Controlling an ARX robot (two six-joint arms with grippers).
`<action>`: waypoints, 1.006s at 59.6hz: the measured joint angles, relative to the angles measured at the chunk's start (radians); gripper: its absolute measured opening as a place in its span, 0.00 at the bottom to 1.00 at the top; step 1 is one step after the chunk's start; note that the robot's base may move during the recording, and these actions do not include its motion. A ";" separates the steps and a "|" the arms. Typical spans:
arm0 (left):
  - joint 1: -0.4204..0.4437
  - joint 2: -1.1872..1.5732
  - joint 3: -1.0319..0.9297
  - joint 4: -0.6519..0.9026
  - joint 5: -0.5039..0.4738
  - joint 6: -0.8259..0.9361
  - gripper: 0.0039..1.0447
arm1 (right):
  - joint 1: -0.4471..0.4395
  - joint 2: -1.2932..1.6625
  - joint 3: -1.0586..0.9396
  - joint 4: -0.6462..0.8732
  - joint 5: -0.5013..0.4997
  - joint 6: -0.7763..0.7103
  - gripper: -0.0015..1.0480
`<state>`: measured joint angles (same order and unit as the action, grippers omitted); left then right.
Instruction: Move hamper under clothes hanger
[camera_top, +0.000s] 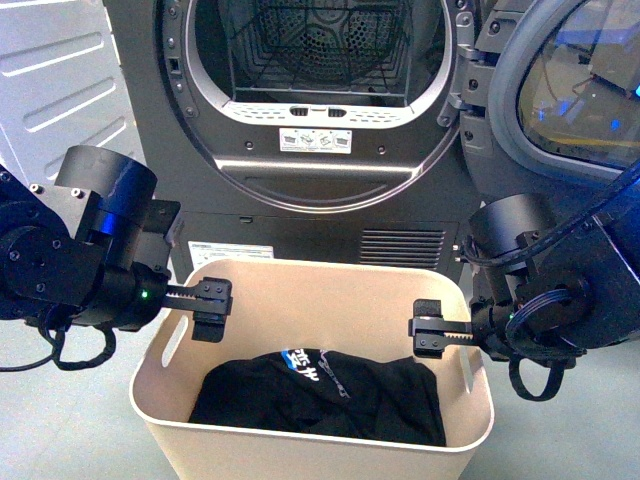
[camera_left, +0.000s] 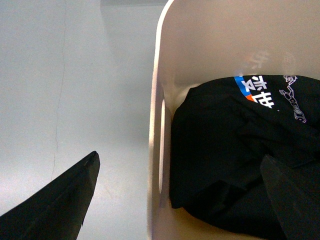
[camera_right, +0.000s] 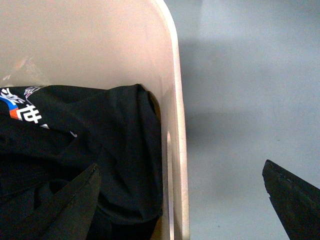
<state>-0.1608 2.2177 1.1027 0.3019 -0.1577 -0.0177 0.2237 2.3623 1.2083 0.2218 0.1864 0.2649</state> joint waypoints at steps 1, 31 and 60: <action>0.003 -0.003 -0.001 -0.002 0.000 0.000 0.94 | 0.000 0.002 0.000 0.002 0.000 0.002 0.92; 0.035 -0.018 -0.044 0.054 0.021 0.011 0.94 | -0.002 0.058 0.003 0.033 0.003 0.012 0.92; 0.074 0.072 -0.046 0.098 0.024 0.007 0.94 | 0.014 0.057 -0.030 0.048 0.040 0.035 0.92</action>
<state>-0.0864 2.2894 1.0565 0.4000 -0.1341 -0.0105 0.2375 2.4195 1.1786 0.2699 0.2264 0.3000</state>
